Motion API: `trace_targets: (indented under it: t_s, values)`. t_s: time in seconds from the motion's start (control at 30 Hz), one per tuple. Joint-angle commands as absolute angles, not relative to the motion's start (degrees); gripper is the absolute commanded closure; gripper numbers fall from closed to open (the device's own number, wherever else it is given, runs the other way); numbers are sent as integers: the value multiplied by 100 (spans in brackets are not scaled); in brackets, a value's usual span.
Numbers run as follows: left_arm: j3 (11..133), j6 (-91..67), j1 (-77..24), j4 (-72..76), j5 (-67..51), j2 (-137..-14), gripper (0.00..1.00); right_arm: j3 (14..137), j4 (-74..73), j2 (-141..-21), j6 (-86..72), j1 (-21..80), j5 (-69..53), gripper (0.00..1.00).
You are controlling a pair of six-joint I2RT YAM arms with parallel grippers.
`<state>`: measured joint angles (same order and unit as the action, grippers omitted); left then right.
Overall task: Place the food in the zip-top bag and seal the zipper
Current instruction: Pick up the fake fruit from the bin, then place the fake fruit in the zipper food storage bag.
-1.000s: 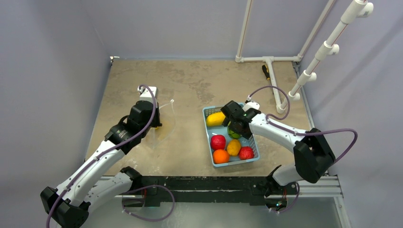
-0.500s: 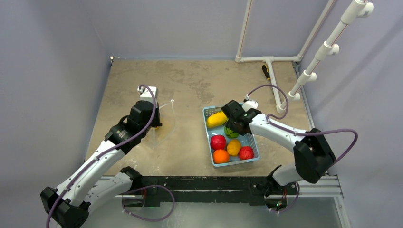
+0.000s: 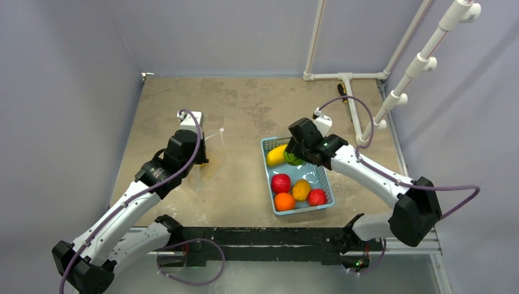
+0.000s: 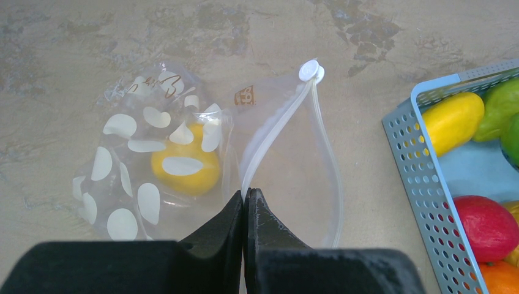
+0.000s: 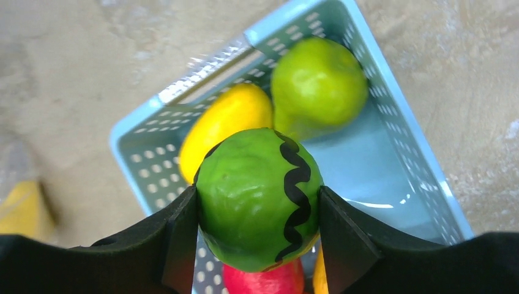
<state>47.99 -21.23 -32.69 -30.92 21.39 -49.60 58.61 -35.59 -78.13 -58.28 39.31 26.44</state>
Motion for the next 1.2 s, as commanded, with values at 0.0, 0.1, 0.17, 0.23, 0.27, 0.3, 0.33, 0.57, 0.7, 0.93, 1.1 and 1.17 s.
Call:
trace_targets:
  t_s: [0.0,0.1,0.17,0.23,0.27,0.3,0.33,0.57,0.7,0.93,1.1,1.17]
  values:
    - [4815,-2030,-3275,-2926,2186,-4952,100,6256,-3140,-7513,-5221,3911,2319,99]
    - [4809,-2030,-3277,-2924,2188,-4958,100,6324,-2771,-7358,-4864,3924,1920,97]
    - [4814,-2030,-3273,-2929,2180,-4966,100,6352,-2524,-7264,-4638,3921,1665,96]
    - [4810,-2030,-3278,-2926,2187,-4976,100,6378,-2274,-7199,-4444,3924,1369,96]
    - [4816,-2030,-3277,-2921,2188,-4975,100,6380,-2142,-7175,-4358,3935,1219,96]
    - [4809,-2030,-3271,-2918,2188,-4975,100,6406,-2040,-7169,-4242,3946,1077,96]
    - [4812,-2030,-3277,-2918,2188,-4975,100,6444,-1949,-7190,-4176,3972,944,96]
    - [4814,-2024,-3274,-2918,2182,-4984,100,6777,-1463,-7393,-4025,4448,654,96]
    - [4815,-2013,-3278,-2918,2188,-4961,100,6994,-1123,-7674,-4103,4868,621,96]
    - [4806,-2027,-3274,-2918,2205,-4901,100,7235,-494,-8179,-4131,5223,331,97]
    - [4799,-2021,-3278,-2909,2197,-4865,100,7485,-323,-8573,-4150,5509,224,97]
    - [4801,-2021,-3274,-2901,2181,-4853,100,7526,-250,-8734,-4189,5624,197,97]
